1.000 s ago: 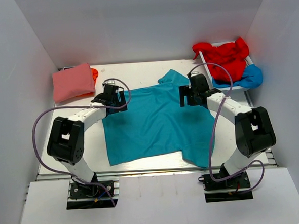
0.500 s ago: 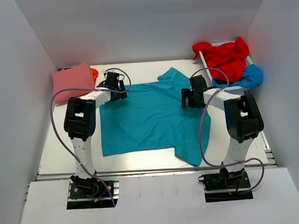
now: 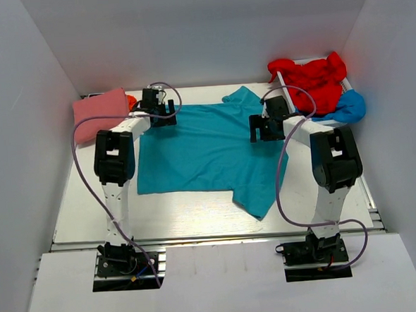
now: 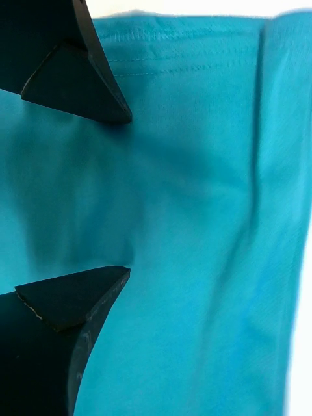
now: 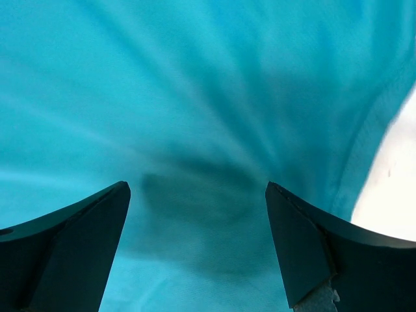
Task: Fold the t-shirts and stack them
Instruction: Flatten out the tshirt
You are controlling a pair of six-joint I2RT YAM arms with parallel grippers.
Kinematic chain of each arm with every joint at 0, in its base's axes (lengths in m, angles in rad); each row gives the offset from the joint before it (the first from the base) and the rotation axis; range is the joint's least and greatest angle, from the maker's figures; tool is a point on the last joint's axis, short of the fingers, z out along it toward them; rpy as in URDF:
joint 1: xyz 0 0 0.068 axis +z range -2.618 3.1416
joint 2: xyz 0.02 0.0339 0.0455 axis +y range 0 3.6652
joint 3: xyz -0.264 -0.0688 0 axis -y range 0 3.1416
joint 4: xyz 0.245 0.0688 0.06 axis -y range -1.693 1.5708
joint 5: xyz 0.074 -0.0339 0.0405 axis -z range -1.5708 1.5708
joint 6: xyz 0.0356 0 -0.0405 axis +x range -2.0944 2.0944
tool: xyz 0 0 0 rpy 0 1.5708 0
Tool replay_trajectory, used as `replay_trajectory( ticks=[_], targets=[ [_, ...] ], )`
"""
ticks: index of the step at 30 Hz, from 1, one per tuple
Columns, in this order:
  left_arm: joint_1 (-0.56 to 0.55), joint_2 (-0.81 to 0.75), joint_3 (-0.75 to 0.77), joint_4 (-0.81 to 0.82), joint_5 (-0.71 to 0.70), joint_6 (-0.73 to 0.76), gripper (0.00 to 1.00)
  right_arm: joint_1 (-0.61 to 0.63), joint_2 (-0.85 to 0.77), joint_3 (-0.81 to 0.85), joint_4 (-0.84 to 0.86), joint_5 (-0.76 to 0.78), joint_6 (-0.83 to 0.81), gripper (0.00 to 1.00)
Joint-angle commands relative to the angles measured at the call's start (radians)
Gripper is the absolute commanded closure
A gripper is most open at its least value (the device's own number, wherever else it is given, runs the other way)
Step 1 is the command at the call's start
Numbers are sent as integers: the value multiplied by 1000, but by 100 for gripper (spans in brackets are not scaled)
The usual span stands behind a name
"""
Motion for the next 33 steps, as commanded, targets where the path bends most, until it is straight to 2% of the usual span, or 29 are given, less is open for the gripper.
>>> replay_trajectory(
  ticks=[1,4,7,8,10,12,13,16,19,24,30,33],
  targets=[
    [-4,-137,-33,-50,91,28,0,18,-135,-10,97,-113,-95,10],
    [-13,-266,-54,-100,82,28,0,41,-267,-74,128,-130,-121,10],
    [-23,-451,-172,-124,36,-21,0,73,-358,-176,136,-111,-103,10],
    [-23,-502,-269,-140,36,-51,0,81,-432,-202,137,-67,-73,10],
    [-23,-612,-383,-159,-16,-151,0,111,-481,-310,128,-39,-36,10],
    [-23,-795,-561,-222,-107,-234,0,138,-568,-378,111,-20,-23,10],
    [-23,-861,-699,-222,-119,-281,0,170,-588,-418,88,10,-6,10],
    [-13,-1118,-931,-222,-157,-340,0,222,-717,-496,38,6,17,10],
    [-13,-1304,-1064,-314,-274,-444,0,257,-825,-592,-11,-6,17,10],
    [-5,-1432,-1229,-265,-245,-547,0,314,-936,-674,-82,-43,99,10],
    [-5,-1395,-1292,-208,-259,-567,0,366,-938,-711,-156,-75,150,10],
    [-5,-1337,-1303,-142,-248,-567,7,394,-930,-719,-202,-66,173,10]
  ],
)
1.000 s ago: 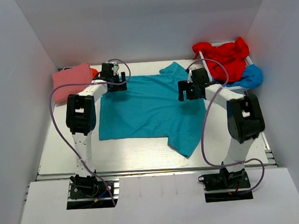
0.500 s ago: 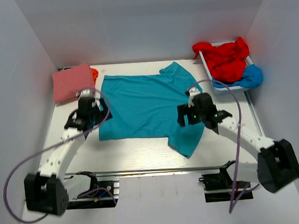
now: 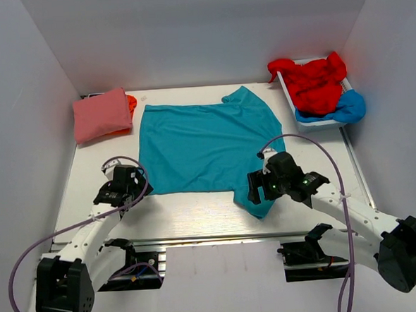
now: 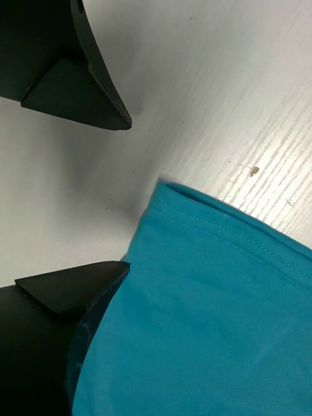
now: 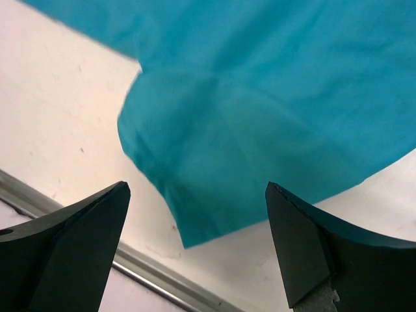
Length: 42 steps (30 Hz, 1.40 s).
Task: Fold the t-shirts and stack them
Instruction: Flatten out the tshirt, then grap the side of the flattened tshirt closest away from the robot with both arms
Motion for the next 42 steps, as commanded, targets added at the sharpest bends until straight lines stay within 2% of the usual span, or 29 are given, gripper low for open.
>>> replay_trajectory(
  ticks=[1,8,12,16,18,21,23,24,25,27,29,30,31,33,37,42],
  targets=[
    [5,38,-21,100,-15,-26,10,37,2,-16,-73,-13,54,10],
    [5,72,-56,152,-38,-46,33,91,39,-56,-89,-47,132,10],
    [5,81,-87,180,-62,-60,39,134,65,-52,-92,-28,141,10],
    [5,101,-96,236,-62,-71,39,183,80,-39,-111,-4,140,10],
    [14,134,-105,265,-50,-71,39,194,92,-35,-115,16,140,10],
    [14,196,-105,290,-36,-71,44,220,112,-38,-104,33,166,10],
    [14,230,-96,313,-25,-71,52,233,134,-47,-84,31,184,11],
    [14,244,-96,313,-16,-71,64,237,137,-53,-69,69,196,12],
    [14,267,-96,313,-16,-71,73,237,149,-56,-58,82,201,15],
    [14,279,-84,313,-16,-71,97,243,157,-58,-49,113,236,31],
    [14,279,-84,296,-16,-71,100,244,159,-62,-39,162,262,52],
    [14,263,-84,286,-7,-71,100,244,157,-65,-39,172,294,71],
    [14,250,-84,285,5,-71,100,243,157,-65,-41,182,304,78],
    [14,198,-97,273,27,-71,100,244,159,-65,-58,209,342,99],
    [14,91,-107,194,36,-100,100,243,128,-61,-145,215,390,100],
    [14,-26,-97,-29,36,-161,100,240,-34,-30,-346,242,449,100]
  ],
)
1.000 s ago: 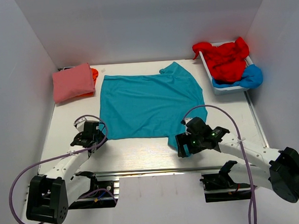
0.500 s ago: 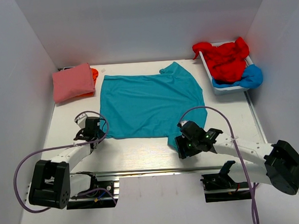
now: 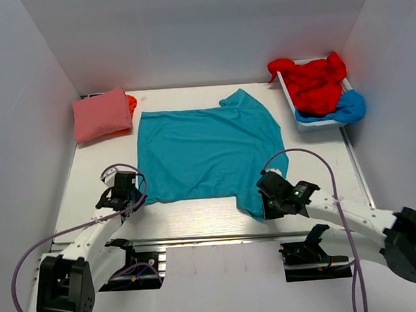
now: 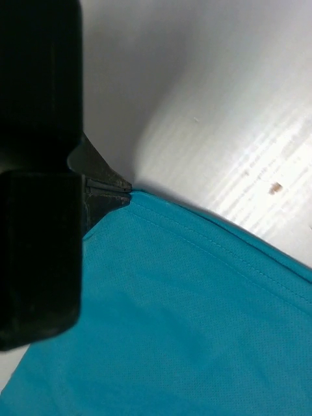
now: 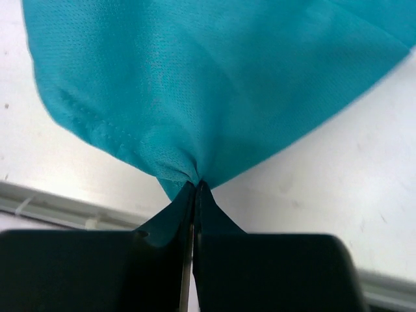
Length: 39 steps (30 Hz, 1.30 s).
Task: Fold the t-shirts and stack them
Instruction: Grap the side of the flattened tshirt closest away from the robot with both arms, then fold the flattened tshirt in 1/3 of the way
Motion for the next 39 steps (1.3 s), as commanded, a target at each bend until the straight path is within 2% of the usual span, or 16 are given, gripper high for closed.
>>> replay_trajectory(
  ticks=[1,5,7,14,22,32,35,39],
  targets=[
    [1,-80,-1,-177,13,-52,100,4,-103,30,-173,41,73,100],
    [1,-129,-1,-235,24,-62,100,5,-154,60,-283,48,103,100],
    [1,-151,9,-261,33,-62,100,4,-177,60,-274,49,106,100],
    [-8,-151,56,-166,127,-20,100,2,-135,93,-77,59,-28,100],
    [-8,-19,211,-114,83,-11,100,-22,-37,280,-6,336,-119,100],
    [11,219,355,-30,12,9,100,-148,131,395,179,362,-246,100],
    [20,299,406,-5,12,9,100,-205,164,432,244,342,-306,100],
    [41,385,466,-5,12,18,100,-278,285,494,287,280,-351,100]
  ],
)
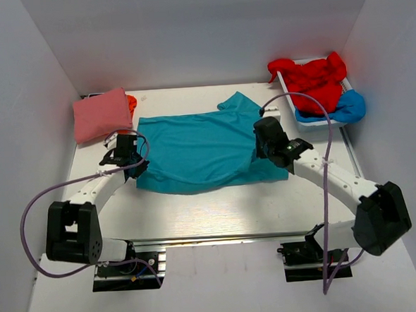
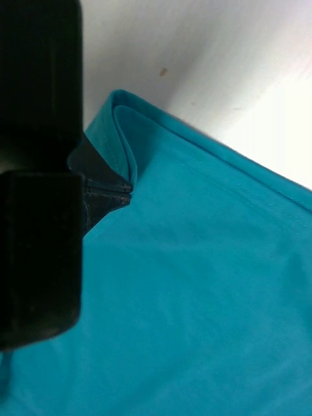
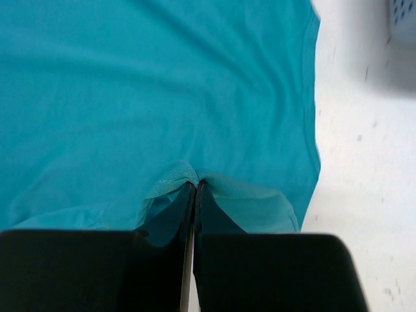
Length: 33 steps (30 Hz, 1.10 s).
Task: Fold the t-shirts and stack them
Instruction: Fold the flattened tshirt in 1/3 of the way
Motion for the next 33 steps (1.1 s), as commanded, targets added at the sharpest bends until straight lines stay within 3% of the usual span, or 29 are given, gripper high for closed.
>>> replay_trajectory(
  ticks=[1,7,19,27,28,29,30,31,32,33],
  targets=[
    [26,37,69,33,-26,11,100,-50,67,78,104,-29,-73,100],
    [46,58,104,90,-60,11,100,-141,179,163,155,-140,-135,100],
    [65,268,276,99,-101,57,100,-228,373,322,147,-281,-240,100],
    [83,434,412,87,-110,46,97,-268,575,477,121,-267,-237,100],
    [92,452,431,87,-110,46,88,-279,587,508,121,-270,-240,100],
    [93,468,470,73,-110,46,50,-279,623,544,127,-282,-247,93],
    [93,494,493,55,-98,46,33,-282,656,571,107,-320,-249,79],
    [102,494,513,45,-84,46,18,-283,687,619,93,-328,-255,53],
    [102,505,544,45,-73,57,6,-283,695,656,87,-337,-255,36],
    [102,505,553,36,-51,66,2,-285,709,670,69,-363,-255,32]
  ],
)
